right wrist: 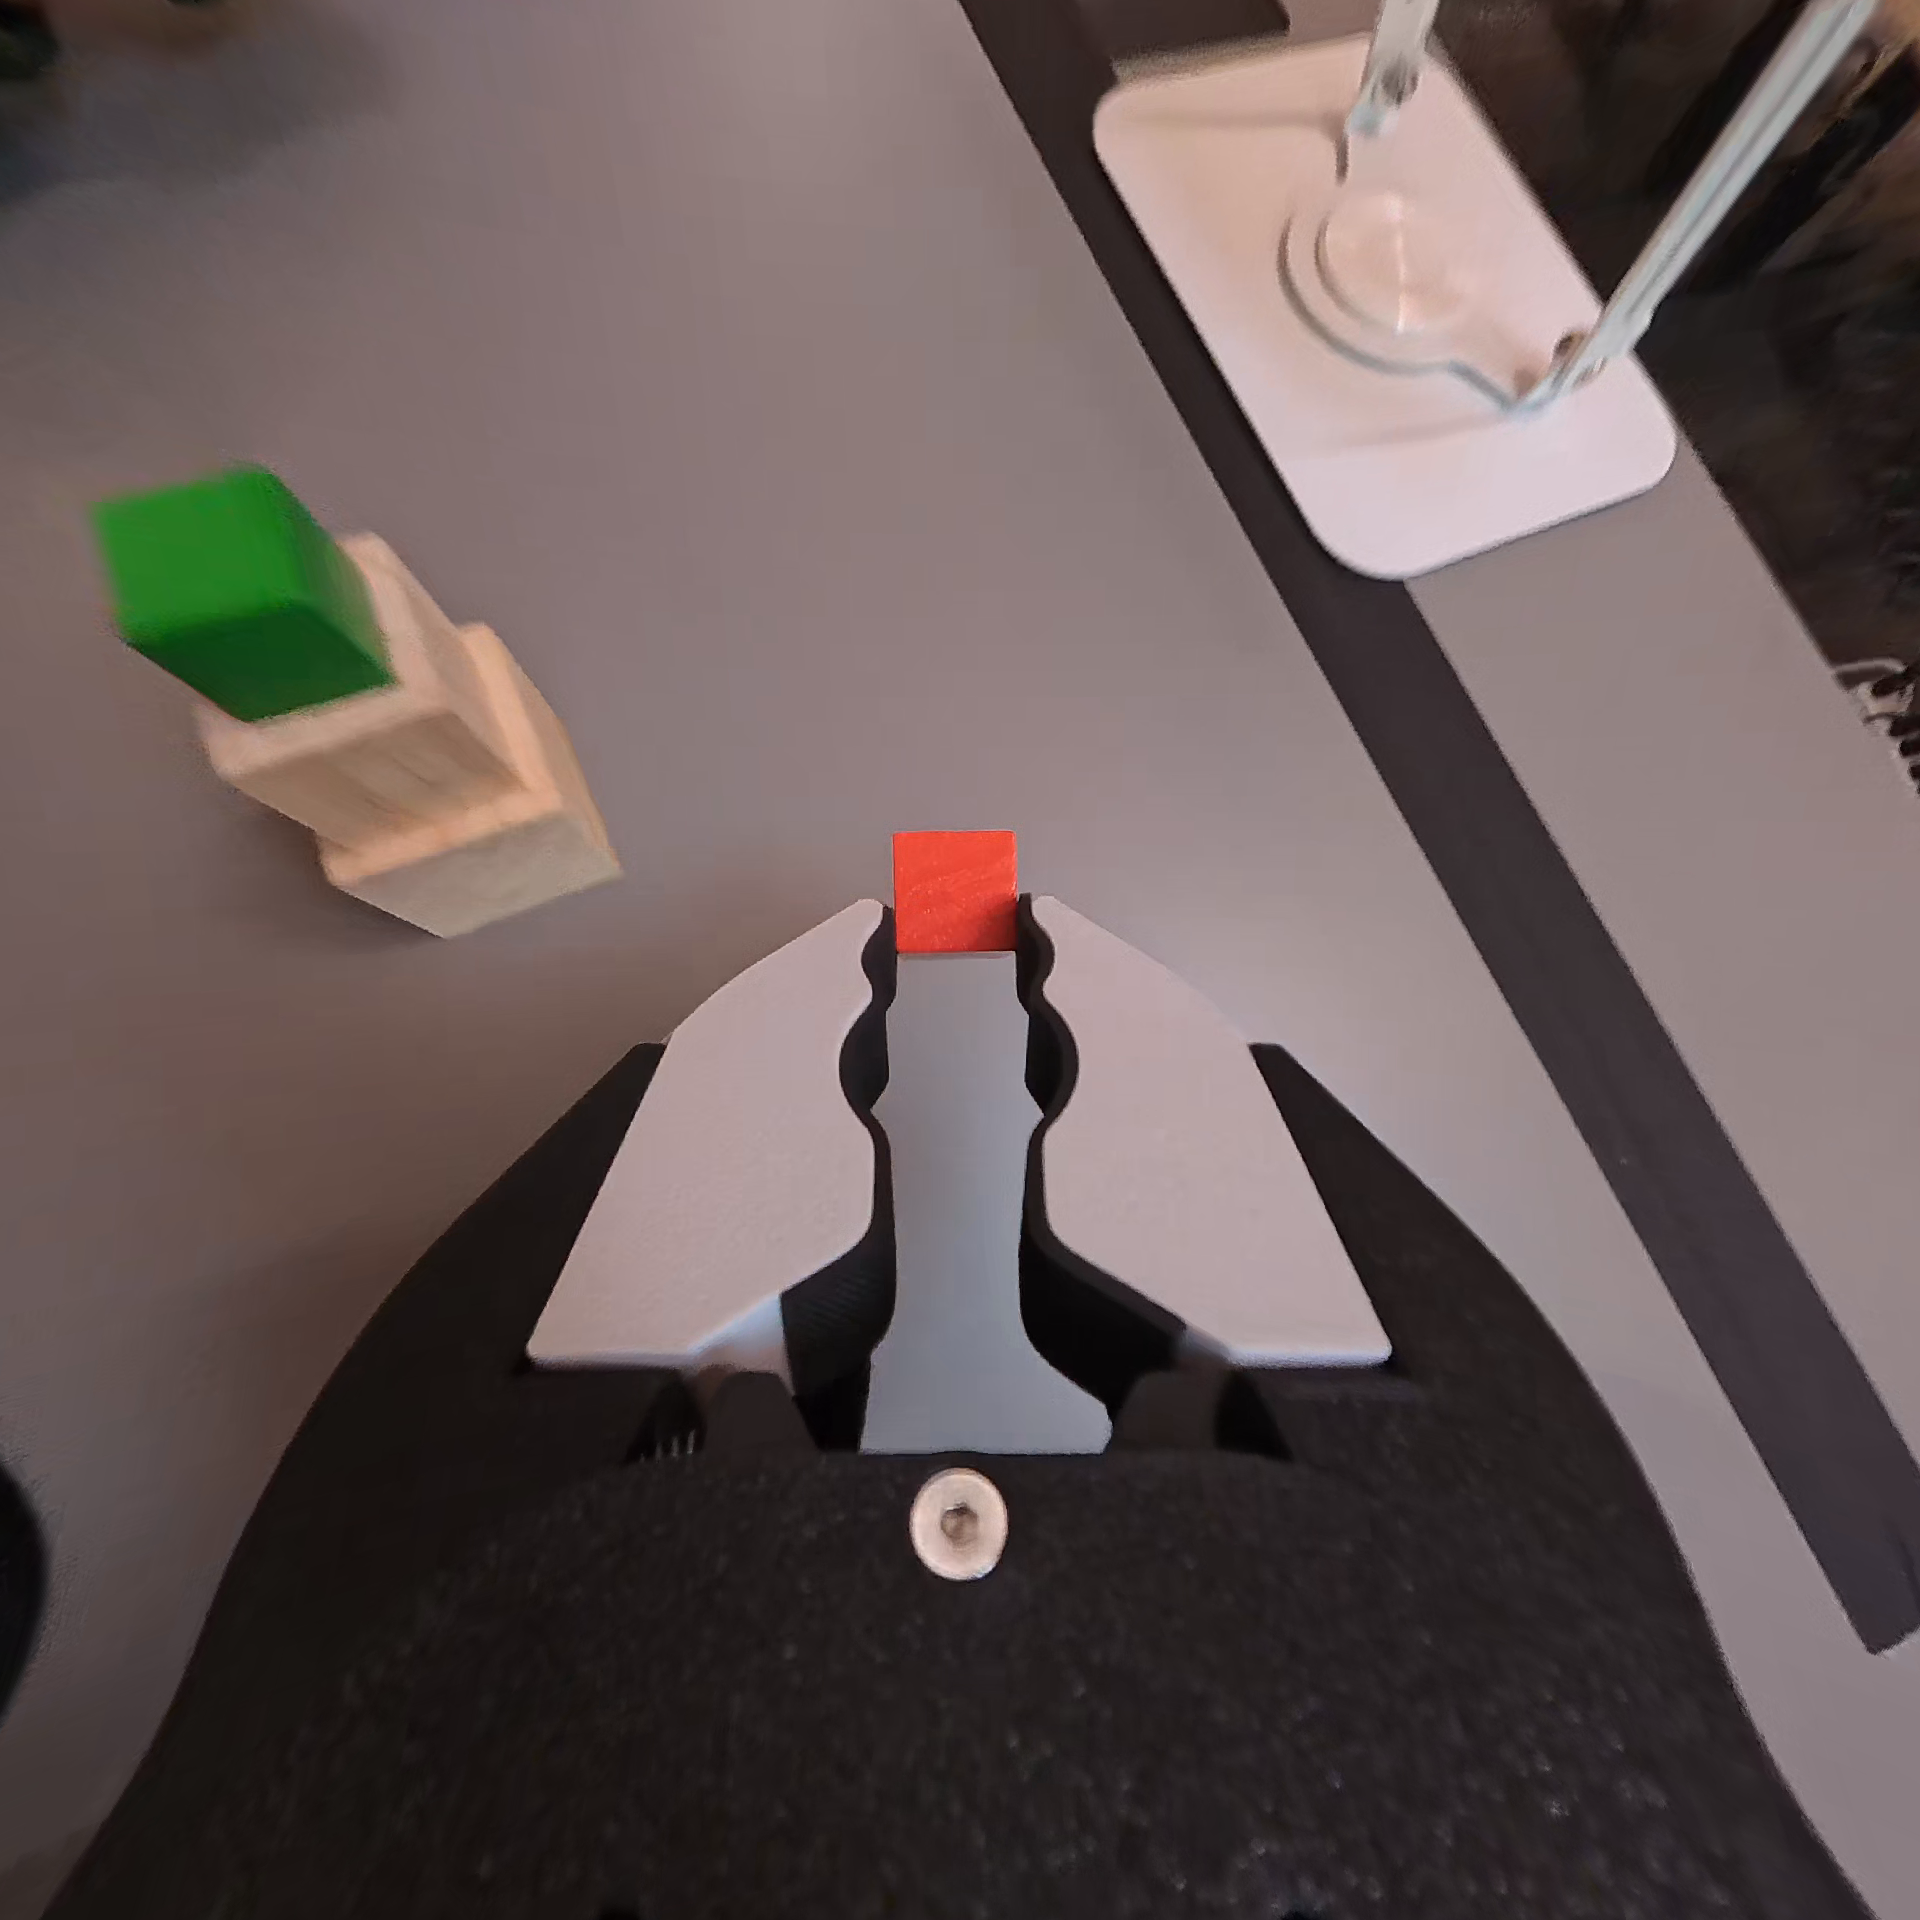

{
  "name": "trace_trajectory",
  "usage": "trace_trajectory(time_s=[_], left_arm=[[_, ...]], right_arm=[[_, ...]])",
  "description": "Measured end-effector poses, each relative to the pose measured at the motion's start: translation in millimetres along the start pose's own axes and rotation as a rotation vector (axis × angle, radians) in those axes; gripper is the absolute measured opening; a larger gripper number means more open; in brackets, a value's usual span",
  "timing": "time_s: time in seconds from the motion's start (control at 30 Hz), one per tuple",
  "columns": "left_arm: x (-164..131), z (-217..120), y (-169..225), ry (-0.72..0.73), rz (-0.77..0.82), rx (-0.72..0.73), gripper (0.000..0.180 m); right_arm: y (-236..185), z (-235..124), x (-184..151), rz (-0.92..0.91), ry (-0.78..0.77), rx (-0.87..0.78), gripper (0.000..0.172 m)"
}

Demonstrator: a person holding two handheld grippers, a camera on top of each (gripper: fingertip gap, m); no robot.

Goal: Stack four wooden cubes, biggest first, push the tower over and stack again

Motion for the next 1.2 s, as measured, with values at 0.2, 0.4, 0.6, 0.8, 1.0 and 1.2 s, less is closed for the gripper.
trace_trajectory(time_s=[0.2,0.4,0.6,0.8,1.0,1.2], left_arm=[[1.3,-1.0,-0.5,0.009,0.002,0.007,0.000],[3.2,-1.9,-0.4,0.023,-0.003,0.000,0.000],[6.2,-3.1,1.1,0.052,-0.018,-0.031,0.000],[10.5,-5.1,6.2,0.101,-0.037,-0.113,0.000],[17.0,-7.6,14.8,0.167,-0.082,-0.265,0.000],[19.2,-8.8,20.3,0.181,-0.096,-0.348,0.000]], right_arm=[[-44.7,-23.4,40.5,-0.060,0.059,0.029,0.022],[-88.9,-32.0,63.5,-0.138,0.083,0.127,0.022],[-117.5,-28.0,68.0,-0.211,0.061,0.225,0.022],[-126.5,-25.4,67.8,-0.241,0.040,0.266,0.022],[-124.8,-19.4,67.8,-0.264,-0.003,0.276,0.022],[-106.7,-8.4,58.3,-0.223,-0.049,0.258,0.022]])
Point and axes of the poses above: each gripper's, where its closed fingertips meet, z out along the fingers, x out of its top, y = z × x across the jaws, the point moved 7 cm from there along -z, back along the fingers, and after that the axes turned 9 degrees about z, right-handed, at the moved point
